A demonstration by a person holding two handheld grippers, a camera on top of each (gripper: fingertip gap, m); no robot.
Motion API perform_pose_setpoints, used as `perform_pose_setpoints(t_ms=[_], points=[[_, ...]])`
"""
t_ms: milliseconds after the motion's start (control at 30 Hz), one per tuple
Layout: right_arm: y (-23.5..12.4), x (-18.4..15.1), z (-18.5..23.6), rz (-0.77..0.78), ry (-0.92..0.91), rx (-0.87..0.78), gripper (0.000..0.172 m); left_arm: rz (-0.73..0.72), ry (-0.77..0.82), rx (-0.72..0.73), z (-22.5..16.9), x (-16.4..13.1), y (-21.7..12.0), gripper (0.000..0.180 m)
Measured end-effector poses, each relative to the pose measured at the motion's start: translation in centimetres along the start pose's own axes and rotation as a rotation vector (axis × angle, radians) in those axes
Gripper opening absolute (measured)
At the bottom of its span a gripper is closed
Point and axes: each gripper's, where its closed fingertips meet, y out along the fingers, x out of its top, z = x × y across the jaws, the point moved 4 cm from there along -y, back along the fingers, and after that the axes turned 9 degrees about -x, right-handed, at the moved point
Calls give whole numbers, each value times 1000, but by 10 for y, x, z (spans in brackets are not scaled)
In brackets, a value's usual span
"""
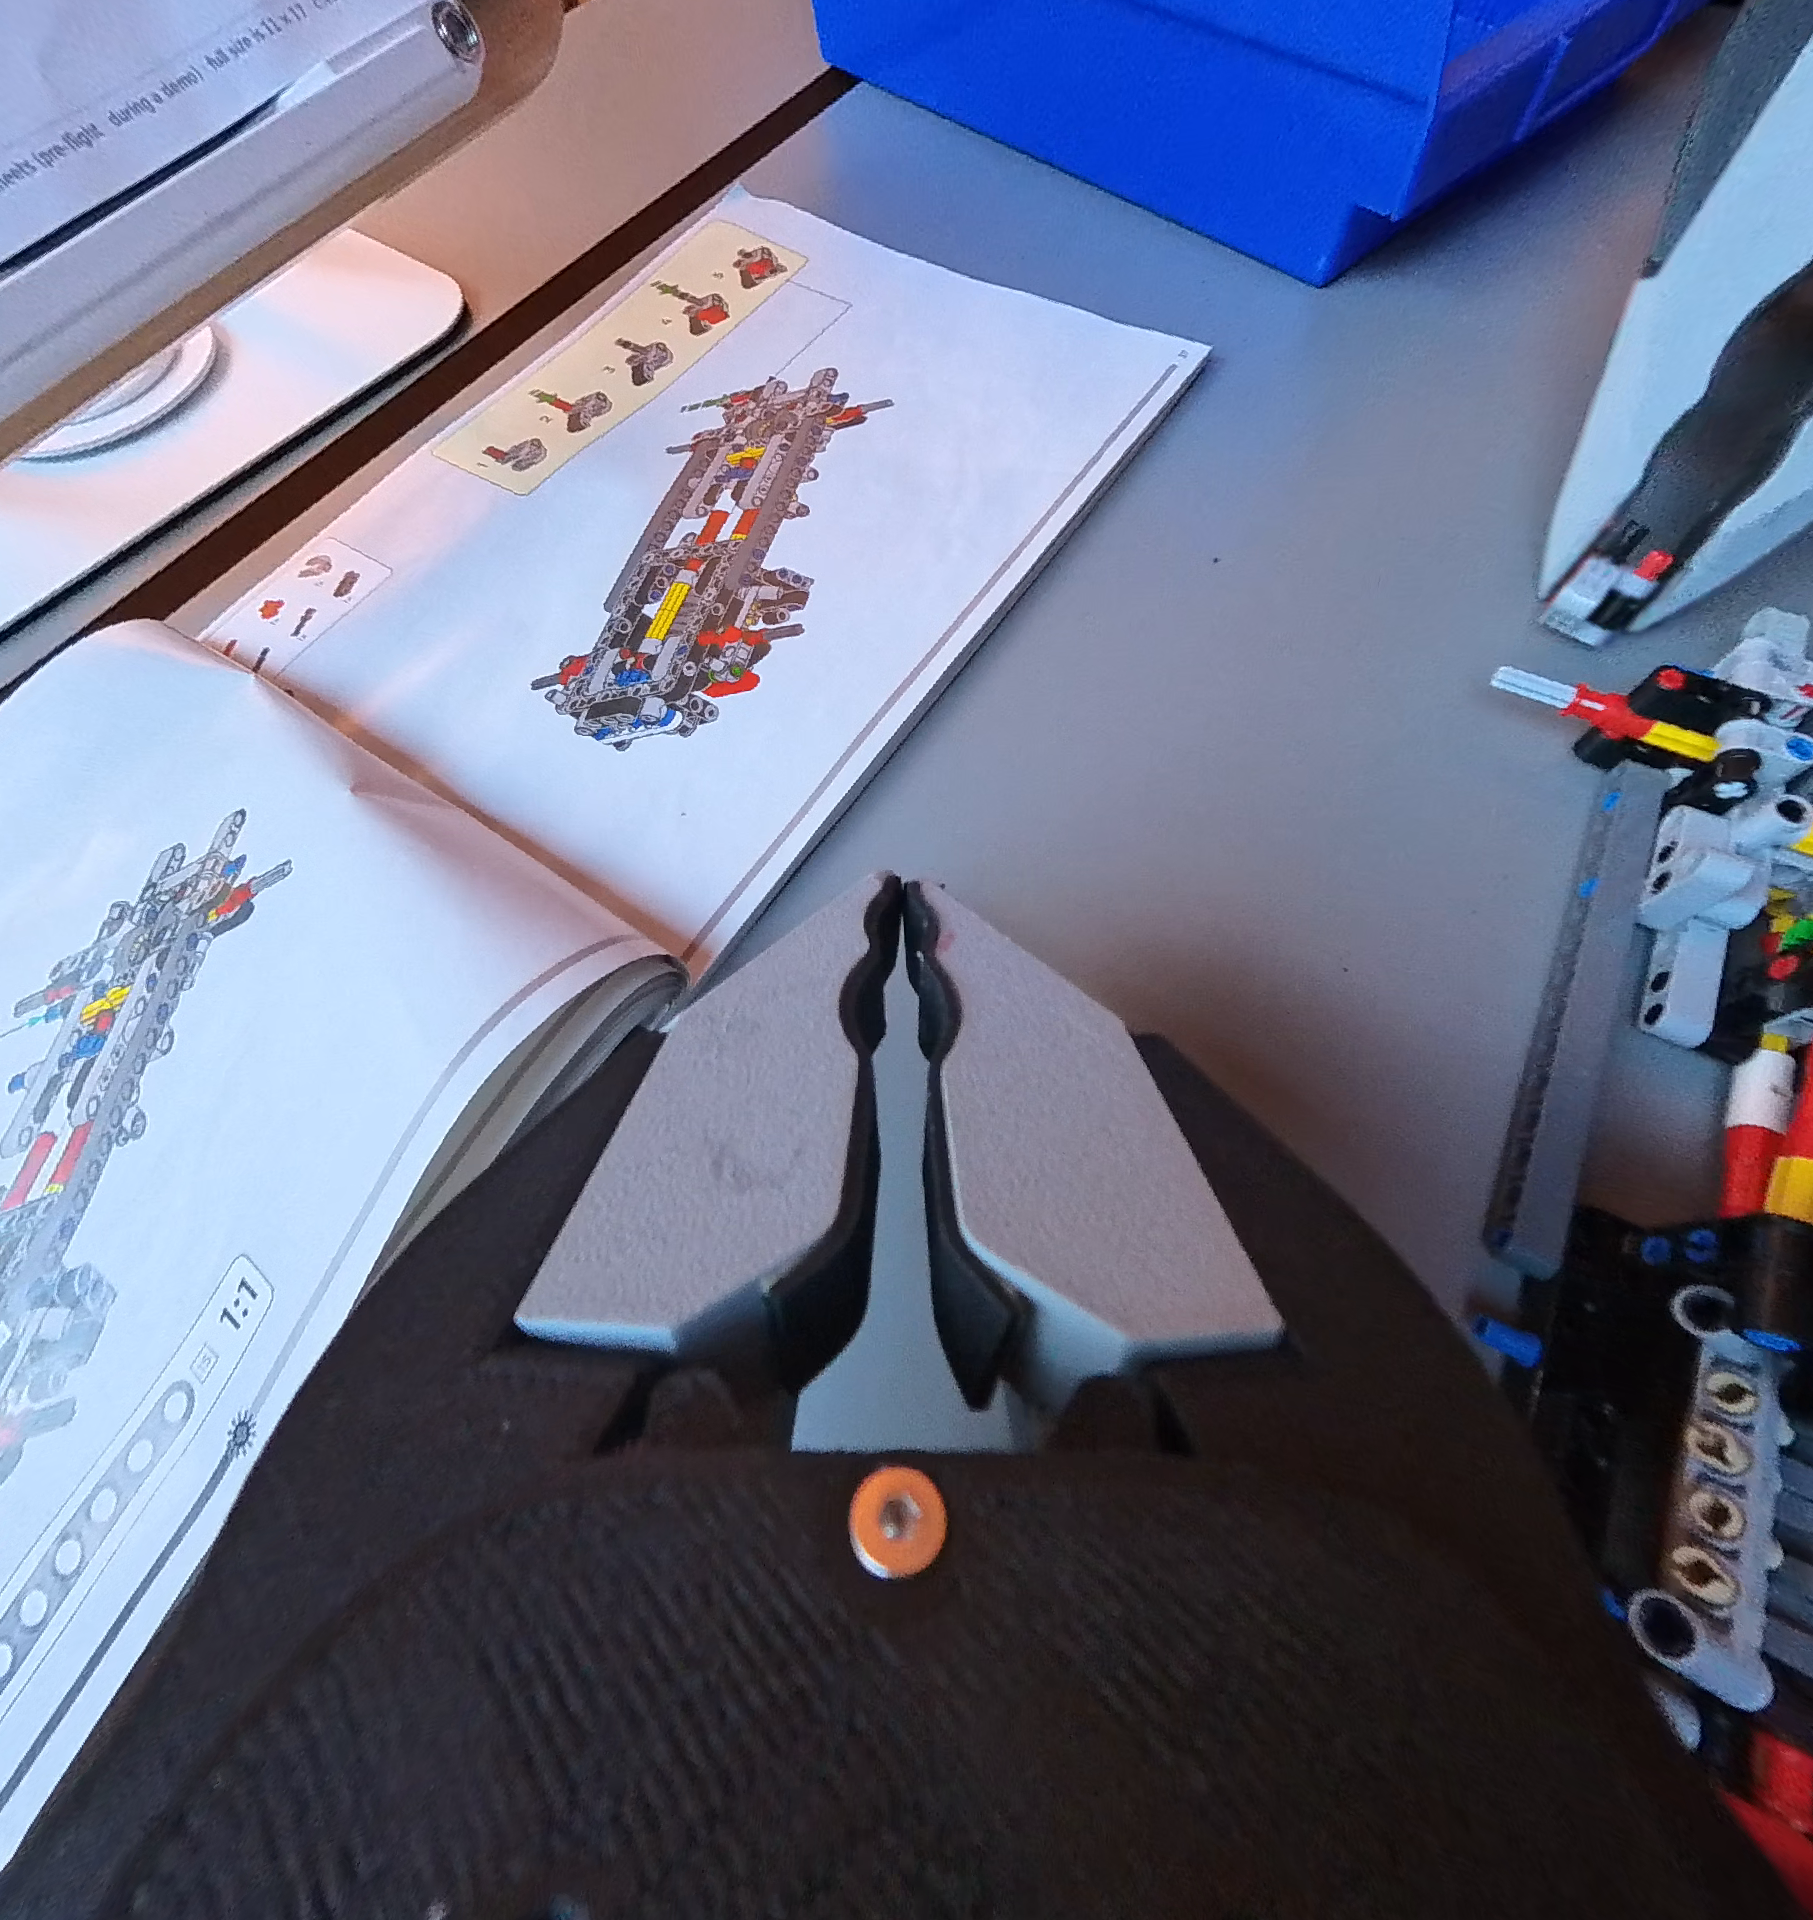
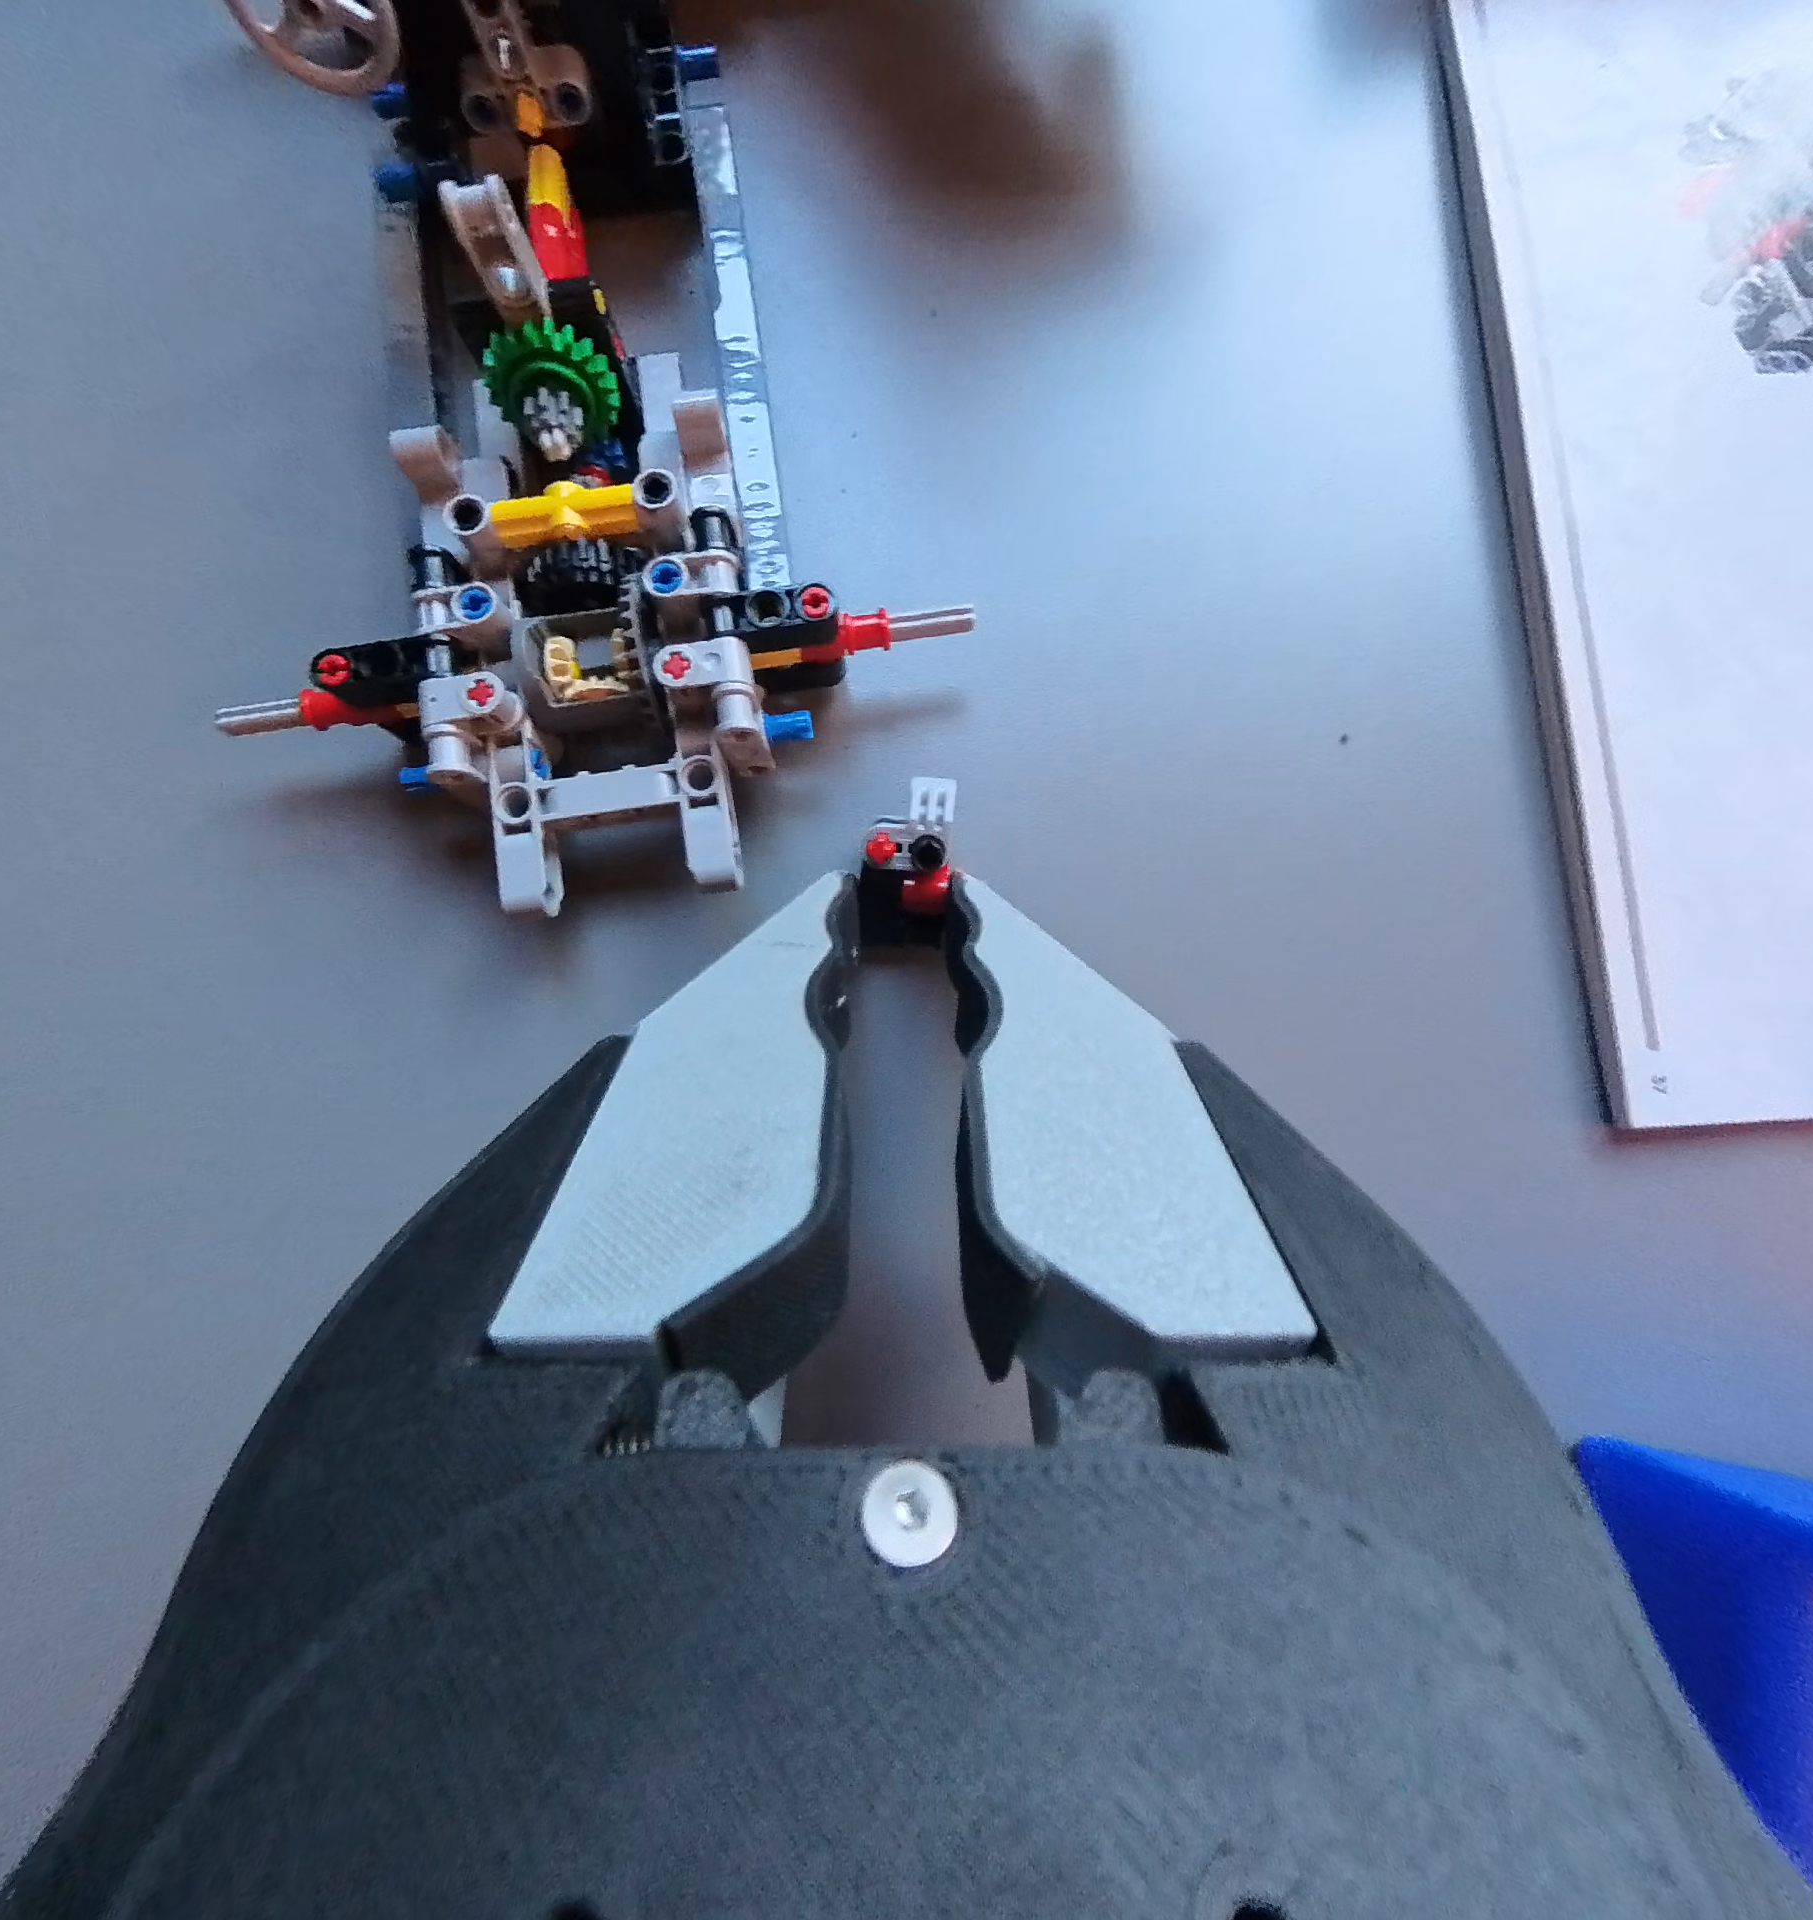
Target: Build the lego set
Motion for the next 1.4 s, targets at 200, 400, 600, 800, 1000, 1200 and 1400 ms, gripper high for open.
perform_pose_setpoints(t_ms=[200, 400, 600, 800, 1000, 1200, 1400], points=[[-7, 6, -9, -106, 167, 15, 13, -4, 16, 20, 0, 0, -1, 0], [-11, 7, -10, -179, 251, 54, 13, 15, 25, 27, -1, -1, 1, 0], [-6, 3, -7, -164, 273, 122, 13, 44, 43, 32, -1, -3, 5, 0], [-2, 1, -2, -128, 250, 160, 13, 89, 82, 54, 3, -6, 10, 0], [-4, 3, -7, -151, 294, 202, 13, 119, 131, 94, 5, -7, 14, 0], [-10, 5, -14, -206, 358, 215, 13, 77, 159, 116, 0, -4, 10, 0], [-5, 3, -9, -163, 314, 184, 13, 43, 150, 134, 0, -2, 4, 0]])
